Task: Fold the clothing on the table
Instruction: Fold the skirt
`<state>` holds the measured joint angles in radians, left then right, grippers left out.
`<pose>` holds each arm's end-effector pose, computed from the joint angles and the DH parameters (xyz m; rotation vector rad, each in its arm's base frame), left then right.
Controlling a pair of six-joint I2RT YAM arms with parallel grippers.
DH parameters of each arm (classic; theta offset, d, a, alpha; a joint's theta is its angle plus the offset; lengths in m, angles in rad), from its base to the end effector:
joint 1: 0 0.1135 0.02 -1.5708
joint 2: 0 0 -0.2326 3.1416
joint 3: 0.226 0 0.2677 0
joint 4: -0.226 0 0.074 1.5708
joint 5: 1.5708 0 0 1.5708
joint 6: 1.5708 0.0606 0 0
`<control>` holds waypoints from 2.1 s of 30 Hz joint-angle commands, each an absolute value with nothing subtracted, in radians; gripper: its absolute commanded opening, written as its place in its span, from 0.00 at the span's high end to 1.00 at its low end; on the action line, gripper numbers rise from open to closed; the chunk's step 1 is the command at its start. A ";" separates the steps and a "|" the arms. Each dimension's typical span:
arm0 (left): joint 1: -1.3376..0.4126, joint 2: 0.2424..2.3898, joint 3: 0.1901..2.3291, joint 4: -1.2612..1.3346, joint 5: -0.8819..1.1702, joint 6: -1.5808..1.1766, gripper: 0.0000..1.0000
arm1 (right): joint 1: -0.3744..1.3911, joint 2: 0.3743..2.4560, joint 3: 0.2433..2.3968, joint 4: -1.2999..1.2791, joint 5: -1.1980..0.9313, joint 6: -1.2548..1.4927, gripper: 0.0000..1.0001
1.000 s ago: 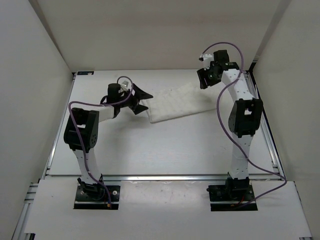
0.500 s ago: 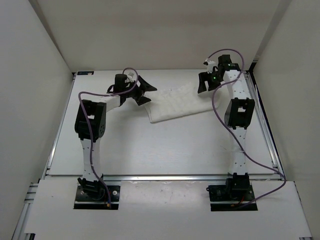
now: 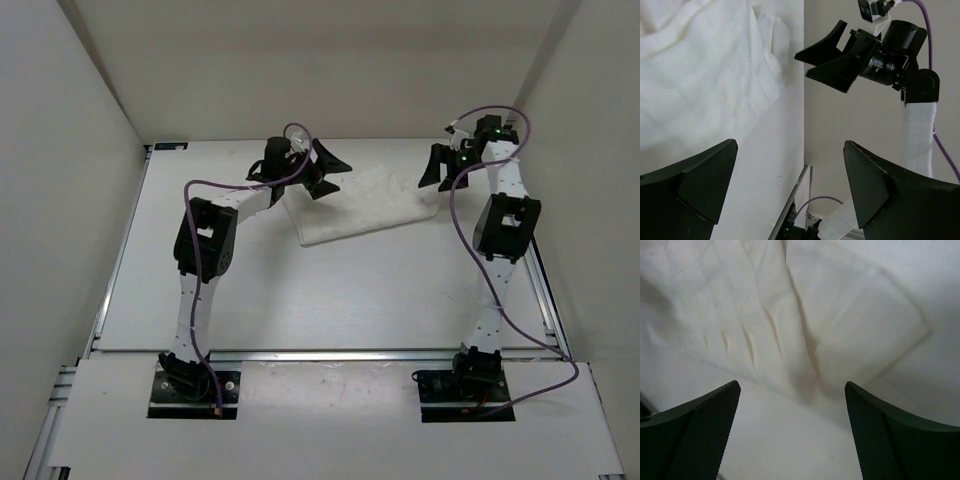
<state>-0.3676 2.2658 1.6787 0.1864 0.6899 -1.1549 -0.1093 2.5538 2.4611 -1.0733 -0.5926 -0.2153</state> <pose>0.4813 -0.2267 0.1505 -0.3627 2.2477 -1.5883 0.5284 -0.0239 0.1638 -0.2969 2.5574 0.6889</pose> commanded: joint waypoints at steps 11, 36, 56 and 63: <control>-0.428 2.310 1.804 0.069 0.606 -1.039 0.02 | -0.275 2.138 1.562 -0.592 -1.120 0.435 0.09; -0.365 2.074 1.422 0.117 0.589 -1.012 0.01 | -0.123 2.170 1.492 -0.178 -0.500 0.673 0.06; -0.336 2.002 1.273 0.202 0.580 -1.072 0.01 | -0.058 2.044 1.396 -0.075 -0.503 0.439 1.00; -0.383 2.089 1.394 0.225 0.600 -1.130 0.01 | -0.023 1.856 1.200 -0.052 -0.474 0.348 1.00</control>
<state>-0.3595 2.0895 1.3430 0.1734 0.5838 -1.0946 -0.0414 1.9324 1.2392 -0.0937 -0.4854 0.4305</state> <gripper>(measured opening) 0.981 0.023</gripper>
